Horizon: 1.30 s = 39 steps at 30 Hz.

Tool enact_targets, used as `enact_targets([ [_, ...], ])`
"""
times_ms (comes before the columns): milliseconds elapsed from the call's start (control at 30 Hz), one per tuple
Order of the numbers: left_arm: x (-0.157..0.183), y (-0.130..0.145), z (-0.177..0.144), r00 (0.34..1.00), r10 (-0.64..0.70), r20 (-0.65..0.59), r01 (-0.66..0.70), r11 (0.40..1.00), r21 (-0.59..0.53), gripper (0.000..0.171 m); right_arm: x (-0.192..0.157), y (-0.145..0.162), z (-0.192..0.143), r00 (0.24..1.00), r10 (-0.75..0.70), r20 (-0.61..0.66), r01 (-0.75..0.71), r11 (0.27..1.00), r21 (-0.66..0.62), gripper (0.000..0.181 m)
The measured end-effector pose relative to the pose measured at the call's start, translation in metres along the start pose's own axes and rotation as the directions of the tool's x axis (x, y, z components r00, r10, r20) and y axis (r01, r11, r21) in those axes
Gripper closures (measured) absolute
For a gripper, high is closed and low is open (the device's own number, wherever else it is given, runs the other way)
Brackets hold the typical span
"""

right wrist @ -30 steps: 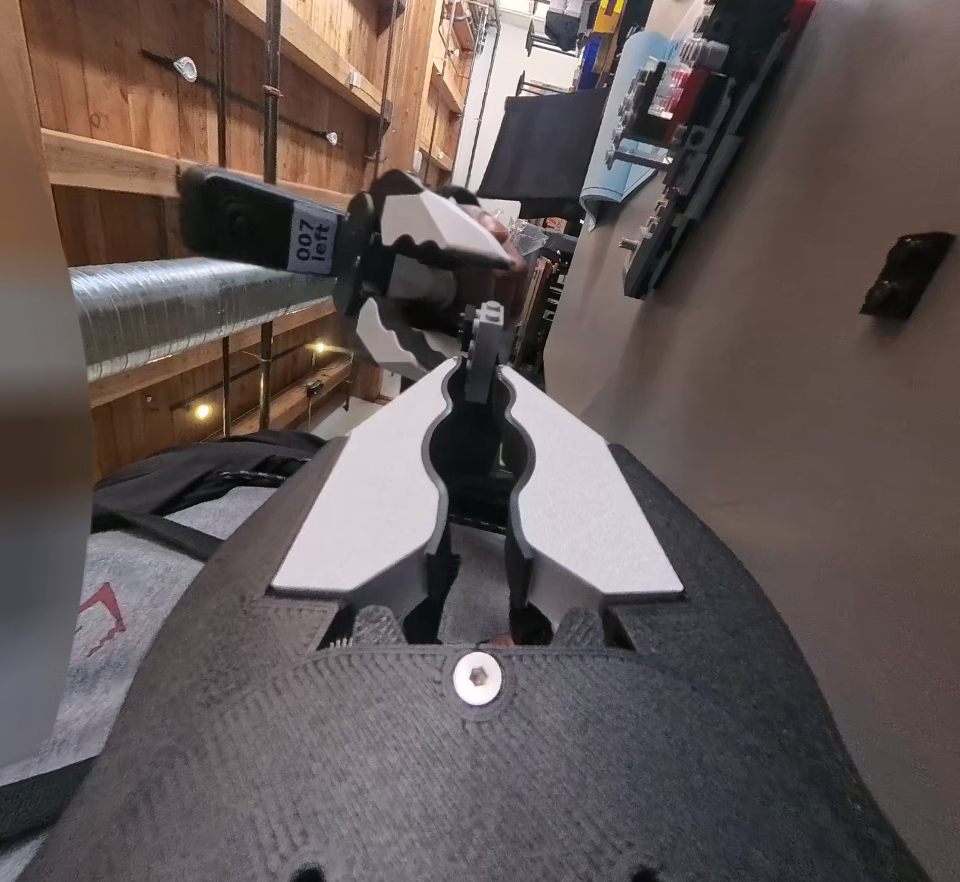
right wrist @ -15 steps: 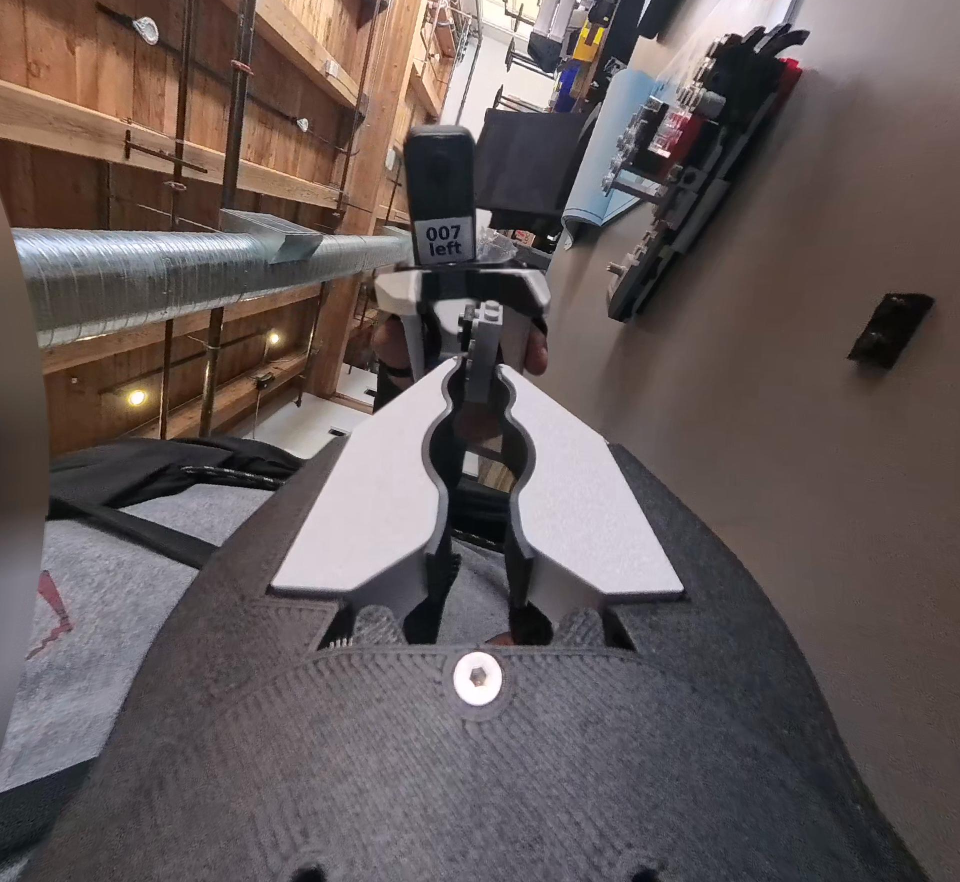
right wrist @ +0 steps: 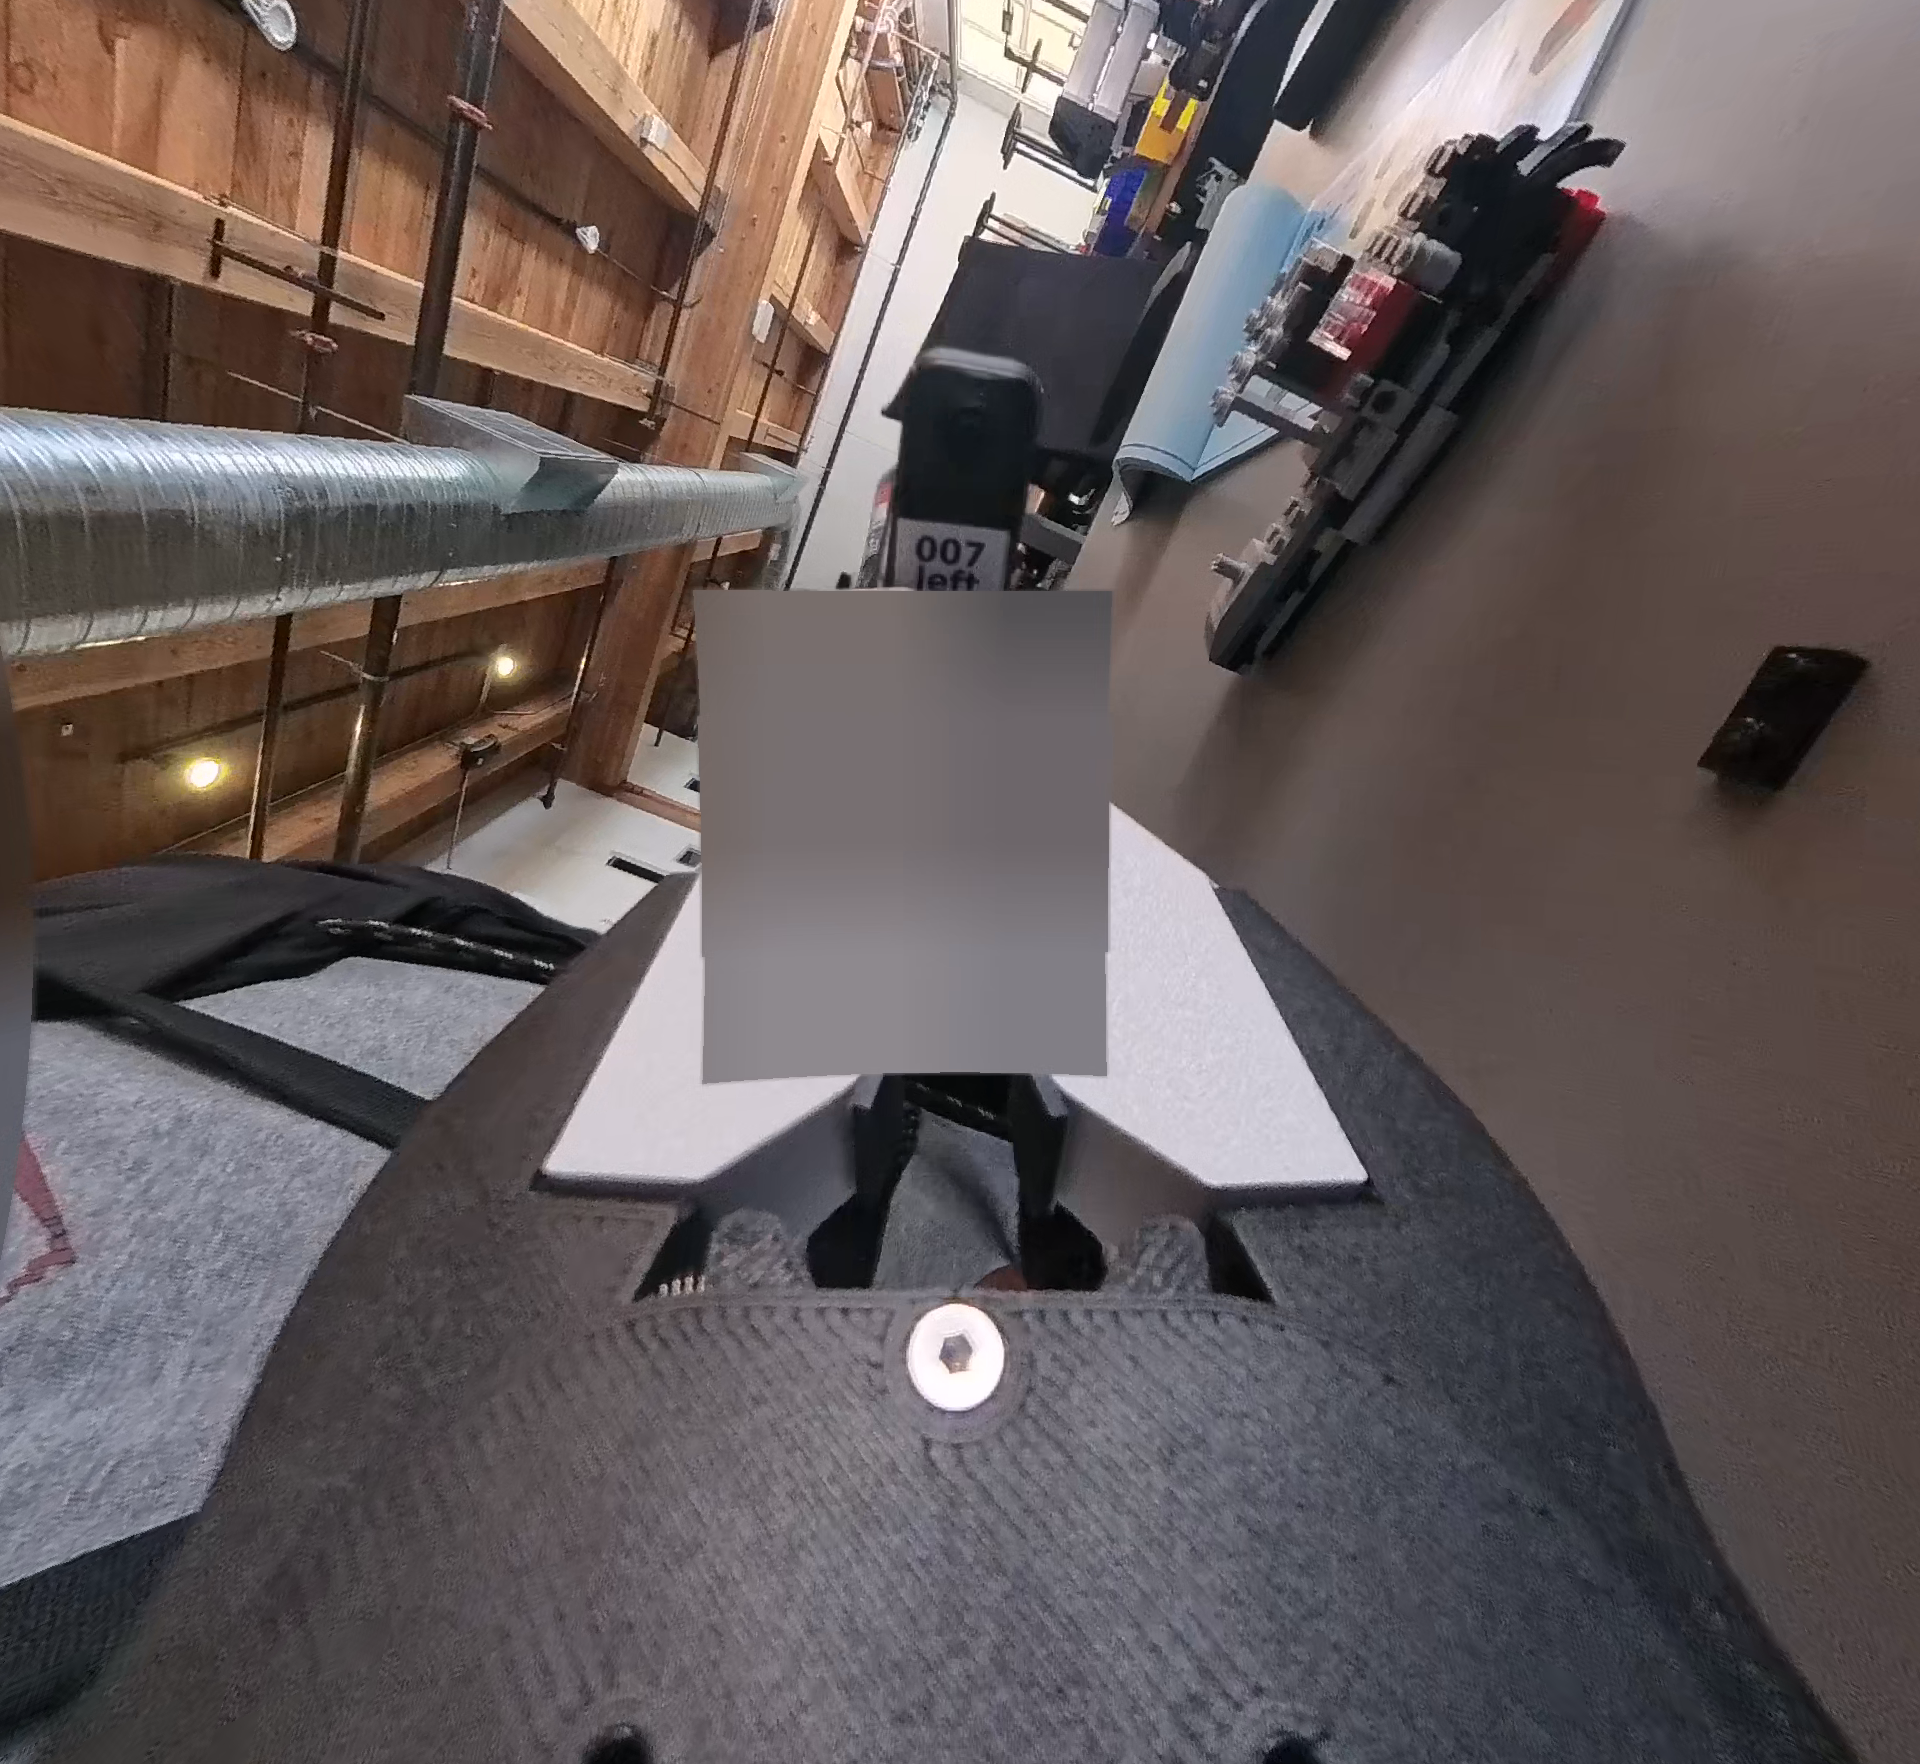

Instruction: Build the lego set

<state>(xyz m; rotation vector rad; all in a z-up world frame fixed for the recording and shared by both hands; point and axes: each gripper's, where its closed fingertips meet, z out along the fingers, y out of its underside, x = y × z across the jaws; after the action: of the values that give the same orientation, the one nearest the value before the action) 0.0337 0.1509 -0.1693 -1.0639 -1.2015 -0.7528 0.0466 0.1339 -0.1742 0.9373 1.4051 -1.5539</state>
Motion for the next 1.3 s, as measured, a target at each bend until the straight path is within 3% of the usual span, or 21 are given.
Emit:
enact_targets([
  [367,0.0018,-0.0018,-0.0004,0.997,-0.046,-0.057,0.049,0.997,0.055,0.155,-0.0015,0.0005,0.0006,0.998,-0.057,-0.018,0.057,0.998,-0.001,0.172],
  [1000,0.0016,-0.0002,-0.0018,0.998,0.026,-0.050,-0.023,0.998,0.062,0.157,-0.0032,0.0015,0.0018,0.996,-0.091,-0.019,0.091,0.996,-0.020,0.171],
  [1133,0.0034,0.0012,-0.0012,0.994,0.106,-0.028,-0.105,0.994,0.041,0.156,-0.0046,0.0011,0.0015,0.996,-0.089,-0.004,0.089,0.996,-0.026,0.171],
  [1300,0.0067,0.0008,-0.0017,0.974,0.226,0.003,-0.226,0.974,0.026,0.157,-0.0077,-0.0030,-0.0009,0.995,-0.103,0.006,0.103,0.994,-0.024,0.156],
])
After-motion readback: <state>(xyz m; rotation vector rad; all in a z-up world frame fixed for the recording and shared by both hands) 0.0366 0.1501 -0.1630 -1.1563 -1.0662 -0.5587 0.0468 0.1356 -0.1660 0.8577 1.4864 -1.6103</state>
